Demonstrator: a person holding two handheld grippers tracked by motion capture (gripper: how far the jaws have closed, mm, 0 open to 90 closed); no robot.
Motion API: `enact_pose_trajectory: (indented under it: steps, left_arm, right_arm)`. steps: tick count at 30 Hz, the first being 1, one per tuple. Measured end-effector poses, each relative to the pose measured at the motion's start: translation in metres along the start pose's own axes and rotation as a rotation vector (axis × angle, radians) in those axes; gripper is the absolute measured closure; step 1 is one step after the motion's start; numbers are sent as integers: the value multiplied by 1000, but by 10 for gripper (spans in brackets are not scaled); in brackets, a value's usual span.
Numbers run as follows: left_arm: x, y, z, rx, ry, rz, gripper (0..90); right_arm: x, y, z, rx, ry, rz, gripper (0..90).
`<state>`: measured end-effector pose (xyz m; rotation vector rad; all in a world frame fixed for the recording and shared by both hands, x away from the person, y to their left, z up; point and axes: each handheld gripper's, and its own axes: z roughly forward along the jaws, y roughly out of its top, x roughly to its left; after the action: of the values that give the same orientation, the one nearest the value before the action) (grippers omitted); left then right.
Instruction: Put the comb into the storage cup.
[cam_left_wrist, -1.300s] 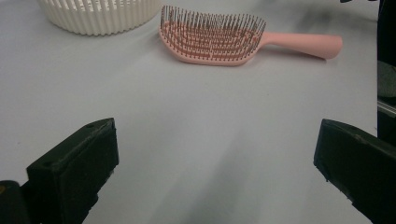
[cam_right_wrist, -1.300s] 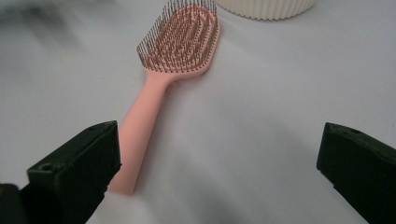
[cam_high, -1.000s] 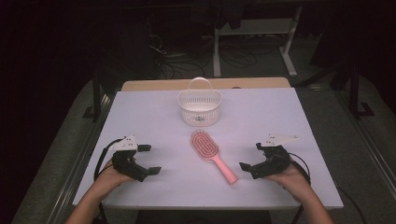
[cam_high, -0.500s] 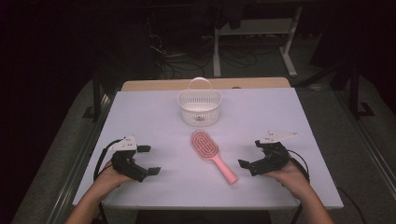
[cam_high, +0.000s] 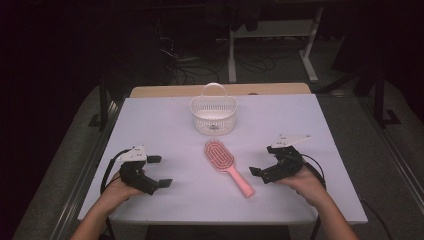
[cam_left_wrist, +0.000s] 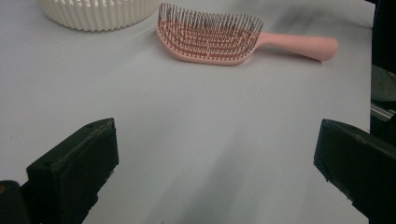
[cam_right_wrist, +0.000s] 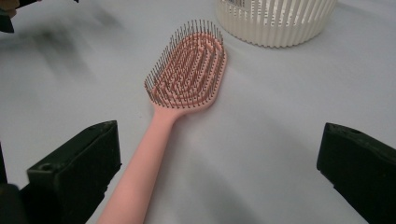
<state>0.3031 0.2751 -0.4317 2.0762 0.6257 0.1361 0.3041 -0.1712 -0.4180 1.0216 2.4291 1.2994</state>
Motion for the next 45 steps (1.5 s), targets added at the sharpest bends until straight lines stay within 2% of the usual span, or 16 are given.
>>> enact_pose_trajectory:
  steps: [5, 15, 23, 45]
  left_arm:
    - [-1, 1, 0, 2, -3, 3, 0]
    - [0, 2, 2, 1, -13, -2, 0]
    - [0, 2, 2, 2, -15, 8, 0]
    - [-1, 1, 0, -4, -16, 11, 0]
  right_arm:
    - [-1, 3, 2, 6, 14, 6, 0]
    - [1, 11, 7, 15, 34, -12, 0]
    - [2, 15, 12, 20, 44, 3, 0]
    - [12, 35, 28, 18, 79, -43, 0]
